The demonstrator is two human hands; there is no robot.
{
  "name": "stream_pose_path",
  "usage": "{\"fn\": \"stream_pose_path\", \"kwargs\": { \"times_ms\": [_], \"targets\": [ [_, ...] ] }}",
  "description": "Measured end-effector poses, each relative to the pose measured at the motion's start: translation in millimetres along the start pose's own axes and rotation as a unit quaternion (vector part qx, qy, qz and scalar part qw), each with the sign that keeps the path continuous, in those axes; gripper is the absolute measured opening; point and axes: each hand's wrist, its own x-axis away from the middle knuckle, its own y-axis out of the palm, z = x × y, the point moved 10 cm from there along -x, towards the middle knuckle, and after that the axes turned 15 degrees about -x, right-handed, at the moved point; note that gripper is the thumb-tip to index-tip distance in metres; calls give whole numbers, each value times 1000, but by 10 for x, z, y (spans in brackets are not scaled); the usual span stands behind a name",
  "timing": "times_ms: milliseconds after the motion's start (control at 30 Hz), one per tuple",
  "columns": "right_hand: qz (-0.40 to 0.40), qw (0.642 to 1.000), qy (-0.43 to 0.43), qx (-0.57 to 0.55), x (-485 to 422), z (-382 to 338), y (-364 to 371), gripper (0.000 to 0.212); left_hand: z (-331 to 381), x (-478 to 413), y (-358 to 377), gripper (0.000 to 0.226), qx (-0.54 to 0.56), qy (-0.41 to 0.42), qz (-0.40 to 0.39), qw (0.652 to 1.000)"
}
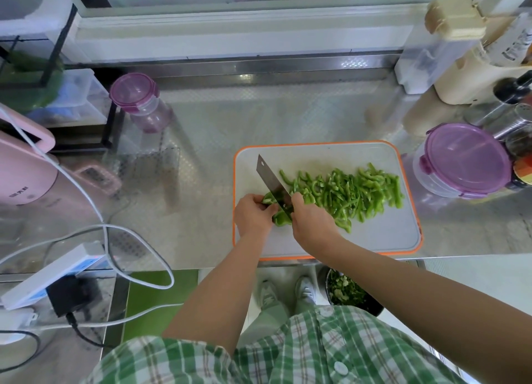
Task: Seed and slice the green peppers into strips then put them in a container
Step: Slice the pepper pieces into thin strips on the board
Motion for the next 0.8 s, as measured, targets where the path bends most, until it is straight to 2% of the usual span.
{"fn": "stream_pose_path", "kwargs": {
  "times_ms": [433,633,800],
  "targets": [
    [1,1000,3,5,-182,-42,160,23,-13,44,-73,24,6,15,-21,1000],
    [37,995,1,-90,-185,91,43,18,-53,84,-98,26,52,4,-8,999],
    [20,991,-57,-117,-125,-30,-100,12,-3,90,-104,31,44,3,26,999]
  ]
}}
